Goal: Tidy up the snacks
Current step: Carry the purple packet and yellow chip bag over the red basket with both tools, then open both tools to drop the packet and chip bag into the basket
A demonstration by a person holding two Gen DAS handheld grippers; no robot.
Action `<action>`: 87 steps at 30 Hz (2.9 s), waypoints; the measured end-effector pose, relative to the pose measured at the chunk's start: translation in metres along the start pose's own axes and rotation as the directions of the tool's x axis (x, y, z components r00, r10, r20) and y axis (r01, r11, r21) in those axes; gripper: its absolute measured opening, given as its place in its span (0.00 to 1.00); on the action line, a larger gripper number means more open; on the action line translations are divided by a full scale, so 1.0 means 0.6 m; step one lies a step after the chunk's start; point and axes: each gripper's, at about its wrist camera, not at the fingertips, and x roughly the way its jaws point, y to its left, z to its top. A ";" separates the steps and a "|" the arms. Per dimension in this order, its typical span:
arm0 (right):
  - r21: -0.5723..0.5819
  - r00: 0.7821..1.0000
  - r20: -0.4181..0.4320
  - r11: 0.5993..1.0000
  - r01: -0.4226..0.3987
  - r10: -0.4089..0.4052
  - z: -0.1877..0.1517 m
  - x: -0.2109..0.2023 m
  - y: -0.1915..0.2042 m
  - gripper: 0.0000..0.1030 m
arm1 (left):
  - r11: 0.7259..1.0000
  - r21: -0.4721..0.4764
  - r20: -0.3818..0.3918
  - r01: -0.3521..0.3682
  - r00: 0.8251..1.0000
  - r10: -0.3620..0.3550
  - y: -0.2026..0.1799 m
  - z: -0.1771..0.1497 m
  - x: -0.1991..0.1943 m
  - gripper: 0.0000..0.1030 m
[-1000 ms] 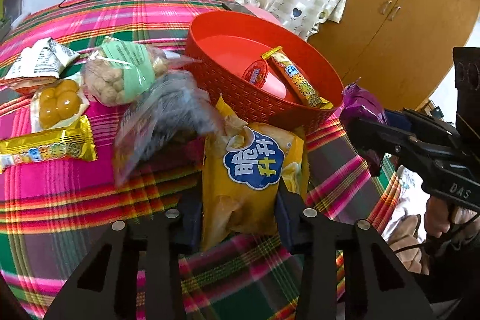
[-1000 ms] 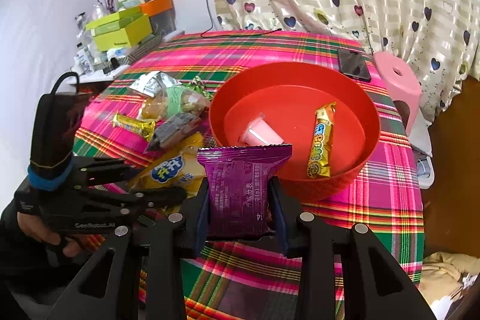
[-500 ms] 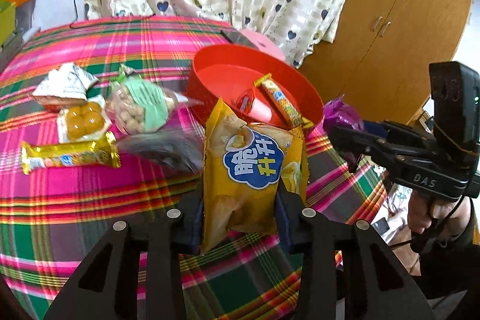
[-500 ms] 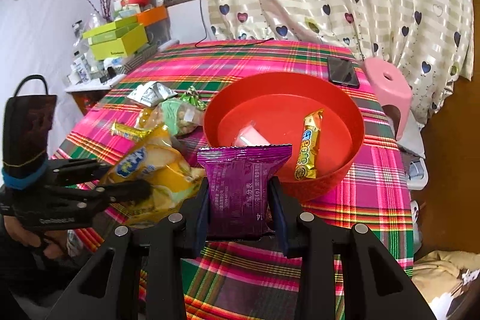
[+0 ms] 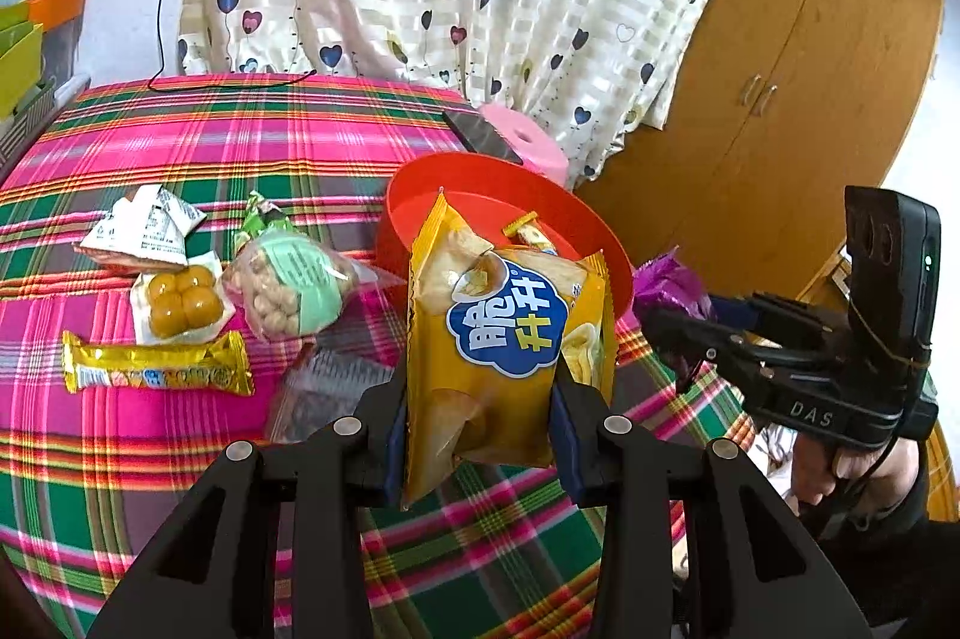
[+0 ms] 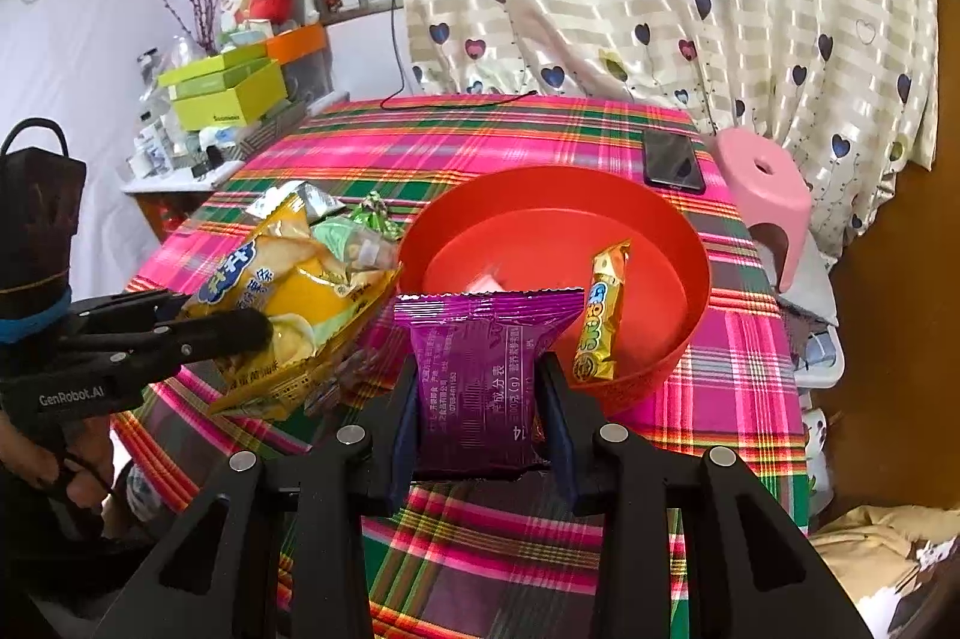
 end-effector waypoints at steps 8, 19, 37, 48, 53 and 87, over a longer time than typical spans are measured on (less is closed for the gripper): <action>0.004 1.000 -0.003 1.000 0.001 -0.001 0.003 0.002 -0.007 0.33 | 1.000 0.001 0.005 0.004 1.000 -0.004 -0.005 0.024 0.020 0.39; 0.023 1.000 -0.009 1.000 0.015 -0.015 0.025 0.020 -0.045 0.33 | 1.000 -0.004 0.001 0.002 1.000 -0.002 -0.006 0.051 0.049 0.39; 0.059 0.999 -0.033 0.997 0.040 -0.038 0.047 0.068 -0.097 0.33 | 1.000 -0.010 -0.025 -0.001 1.000 0.001 0.007 0.099 0.115 0.39; 0.074 0.998 -0.063 0.997 0.032 -0.027 0.056 0.103 -0.112 0.33 | 1.000 -0.002 -0.040 -0.007 0.999 0.007 0.008 0.121 0.156 0.39; 0.066 0.996 -0.086 0.998 0.011 -0.005 0.055 0.121 -0.108 0.33 | 1.000 0.007 -0.058 -0.027 0.998 0.028 0.006 0.128 0.178 0.39; 0.044 0.985 -0.156 0.996 -0.073 0.079 0.021 0.135 -0.070 0.24 | 0.996 -0.027 0.032 -0.081 0.996 0.081 0.032 0.122 0.114 0.56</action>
